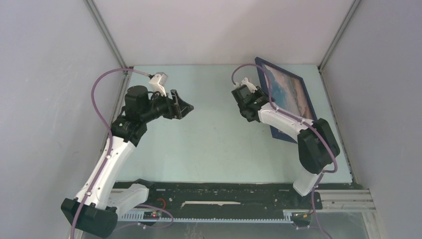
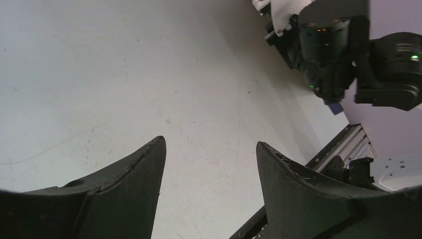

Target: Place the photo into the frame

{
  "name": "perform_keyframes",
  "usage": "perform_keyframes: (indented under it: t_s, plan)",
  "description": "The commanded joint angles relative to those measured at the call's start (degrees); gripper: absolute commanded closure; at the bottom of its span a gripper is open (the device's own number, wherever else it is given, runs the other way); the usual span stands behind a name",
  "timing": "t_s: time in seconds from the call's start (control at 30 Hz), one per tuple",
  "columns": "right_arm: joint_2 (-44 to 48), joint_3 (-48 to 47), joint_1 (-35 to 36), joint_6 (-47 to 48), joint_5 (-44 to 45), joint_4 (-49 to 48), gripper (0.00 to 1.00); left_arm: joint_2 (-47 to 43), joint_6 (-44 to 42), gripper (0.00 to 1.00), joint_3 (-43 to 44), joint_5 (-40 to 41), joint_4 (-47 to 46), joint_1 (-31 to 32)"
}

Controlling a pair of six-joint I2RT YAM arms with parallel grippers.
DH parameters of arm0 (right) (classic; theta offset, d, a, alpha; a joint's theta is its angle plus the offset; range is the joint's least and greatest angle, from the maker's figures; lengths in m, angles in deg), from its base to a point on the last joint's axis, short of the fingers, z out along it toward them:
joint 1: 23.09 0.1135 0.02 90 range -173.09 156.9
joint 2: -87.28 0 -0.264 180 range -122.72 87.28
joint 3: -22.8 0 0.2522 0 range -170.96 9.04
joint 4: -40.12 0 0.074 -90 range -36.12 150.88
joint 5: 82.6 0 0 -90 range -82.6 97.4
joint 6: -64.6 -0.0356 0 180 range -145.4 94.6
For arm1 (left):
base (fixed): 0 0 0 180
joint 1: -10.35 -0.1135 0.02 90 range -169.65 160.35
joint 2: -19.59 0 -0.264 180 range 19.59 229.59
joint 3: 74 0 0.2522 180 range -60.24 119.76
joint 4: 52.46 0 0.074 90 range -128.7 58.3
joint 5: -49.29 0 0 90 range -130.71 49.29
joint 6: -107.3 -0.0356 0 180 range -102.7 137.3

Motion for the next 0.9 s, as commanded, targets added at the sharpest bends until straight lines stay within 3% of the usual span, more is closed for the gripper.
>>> perform_keyframes:
  t_s: [0.0, 0.37, 0.57, 0.87]
  plan:
    - [-1.39, -0.67, -1.36, 1.72, 2.18, -10.67, 1.0, -0.88, 0.89, 0.26, -1.12, -2.22, -2.5, -0.59]
    - [-12.28, -1.64, -3.05, 9.44, -0.38, -21.86, 0.99, -1.21, 1.52, 0.26, -1.54, -3.64, -3.46, -2.19]
    - [-17.1, -2.93, -3.69, 10.91, -1.78, -23.54, 0.85, -1.42, 1.82, 0.26, -1.69, -3.97, -3.83, -2.63]
    - [-21.11, -4.02, -4.08, 10.44, -2.4, -24.27, 0.79, -1.02, 2.14, 0.26, -1.88, -4.54, -4.25, -3.02]
